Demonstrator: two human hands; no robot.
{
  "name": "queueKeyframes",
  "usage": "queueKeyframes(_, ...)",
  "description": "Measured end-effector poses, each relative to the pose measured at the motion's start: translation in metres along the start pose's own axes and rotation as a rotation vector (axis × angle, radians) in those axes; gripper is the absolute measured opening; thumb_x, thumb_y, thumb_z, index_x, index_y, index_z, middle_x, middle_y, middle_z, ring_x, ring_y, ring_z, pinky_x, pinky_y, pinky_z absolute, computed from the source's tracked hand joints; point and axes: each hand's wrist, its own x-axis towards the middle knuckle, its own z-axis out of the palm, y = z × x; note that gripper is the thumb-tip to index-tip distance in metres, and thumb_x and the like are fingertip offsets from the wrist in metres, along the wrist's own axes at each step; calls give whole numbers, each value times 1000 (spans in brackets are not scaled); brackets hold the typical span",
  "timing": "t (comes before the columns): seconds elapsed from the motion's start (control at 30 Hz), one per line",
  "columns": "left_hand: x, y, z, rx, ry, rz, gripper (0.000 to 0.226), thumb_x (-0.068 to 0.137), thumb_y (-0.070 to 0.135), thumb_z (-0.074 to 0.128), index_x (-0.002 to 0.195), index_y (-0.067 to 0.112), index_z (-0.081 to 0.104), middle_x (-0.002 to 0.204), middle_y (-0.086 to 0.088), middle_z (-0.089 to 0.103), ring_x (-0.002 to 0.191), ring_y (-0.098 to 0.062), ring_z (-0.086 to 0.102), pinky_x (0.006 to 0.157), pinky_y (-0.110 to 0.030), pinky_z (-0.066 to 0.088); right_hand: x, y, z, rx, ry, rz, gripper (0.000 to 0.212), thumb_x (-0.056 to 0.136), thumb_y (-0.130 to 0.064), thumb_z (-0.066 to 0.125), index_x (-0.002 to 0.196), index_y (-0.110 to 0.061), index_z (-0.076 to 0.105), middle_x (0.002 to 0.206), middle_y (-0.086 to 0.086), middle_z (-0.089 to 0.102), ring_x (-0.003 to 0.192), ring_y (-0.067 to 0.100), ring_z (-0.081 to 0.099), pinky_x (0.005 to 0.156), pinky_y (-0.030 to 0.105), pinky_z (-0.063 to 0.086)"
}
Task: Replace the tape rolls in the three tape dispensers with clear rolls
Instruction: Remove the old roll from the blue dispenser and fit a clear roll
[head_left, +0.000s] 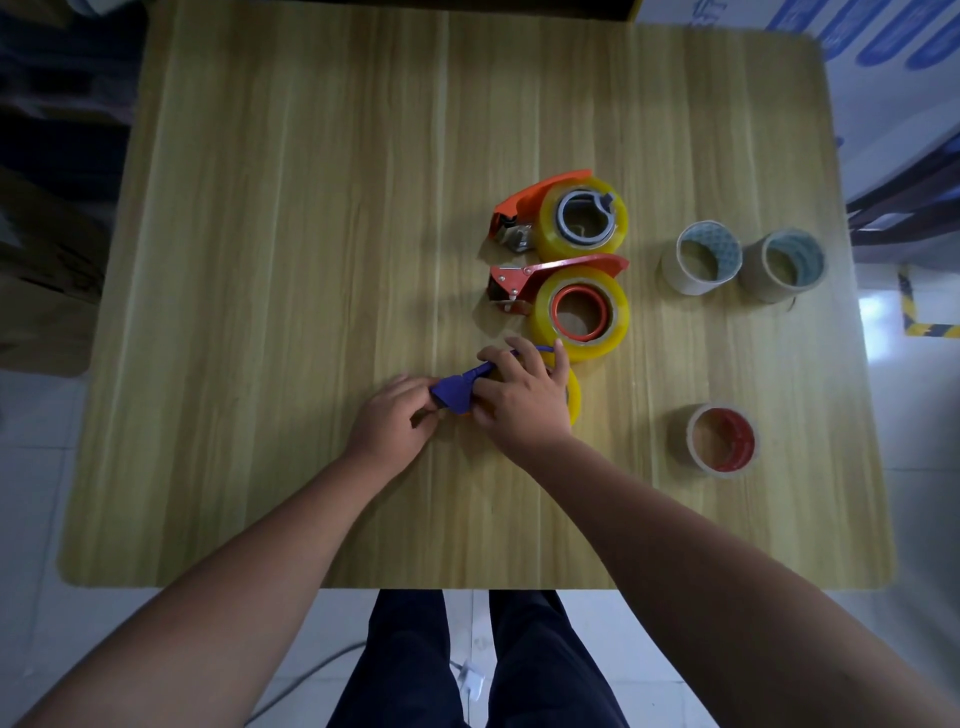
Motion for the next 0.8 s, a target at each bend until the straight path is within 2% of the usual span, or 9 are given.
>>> queueKeyframes(0.1, 2, -1, 2, 33, -34, -40, 13, 79, 10, 74, 92, 11, 71, 112, 0, 70, 107, -24, 63, 101, -44, 46, 2, -4, -3, -29, -30, 12, 19, 85, -39, 67, 101, -32, 74, 133, -3, 54, 139, 31, 32, 113, 68, 3)
queueKeyframes(0.23, 5, 4, -2, 93, -1, -31, 10, 74, 12, 79, 80, 10, 71, 104, 0, 71, 102, -23, 60, 91, -35, 47, 2, -1, -10, -81, -119, -37, 33, 85, -47, 67, 116, -36, 68, 147, -5, 41, 146, 28, 17, 114, 68, -2)
queueKeyframes(0.37, 8, 5, -5, 102, 28, -75, 12, 72, 14, 82, 73, 12, 70, 112, -3, 69, 111, -26, 55, 95, -34, 41, 2, 6, -23, -113, -253, -119, 60, 80, -55, 69, 134, -37, 50, 161, -3, 20, 151, 28, 0, 114, 68, -2)
queueKeyframes(0.5, 8, 7, -11, 74, -45, -137, 13, 74, 16, 80, 75, 11, 69, 121, -6, 65, 121, -26, 51, 102, -34, 37, -8, 25, -42, 26, -234, -117, 77, 79, -48, 73, 142, -30, 32, 164, -2, 15, 152, 21, 0, 119, 59, 2)
queueKeyframes(0.57, 7, 6, -18, 67, -78, -178, 10, 78, 16, 78, 80, 11, 69, 128, -5, 60, 125, -23, 49, 104, -37, 39, -17, 37, -50, 65, -217, -68, 94, 76, -53, 75, 150, -31, 20, 164, -3, 12, 152, 20, -1, 120, 56, 4)
queueKeyframes(0.67, 6, 5, -32, 33, -27, -228, 11, 86, 15, 69, 97, 13, 69, 131, -1, 58, 121, -19, 53, 98, -30, 42, -34, 54, -59, 161, -230, 57, 117, 72, -58, 77, 155, -34, -2, 165, -2, 4, 151, 23, 0, 121, 50, 13)
queueKeyframes(0.73, 7, 12, -41, -29, 50, -234, 21, 93, 22, 60, 112, 16, 66, 128, 0, 60, 118, -16, 55, 98, -34, 46, -45, 62, -59, 220, -253, 118, 127, 69, -56, 81, 153, -39, -13, 165, -4, -2, 151, 24, 7, 118, 47, 25)
queueKeyframes(0.8, 15, 28, -49, -116, 0, -249, 36, 94, 36, 56, 126, 19, 59, 130, 3, 59, 118, -10, 53, 99, -38, 47, -53, 66, -57, 266, -282, 163, 134, 67, -52, 84, 149, -45, -21, 164, -7, -6, 149, 25, 17, 110, 45, 39)
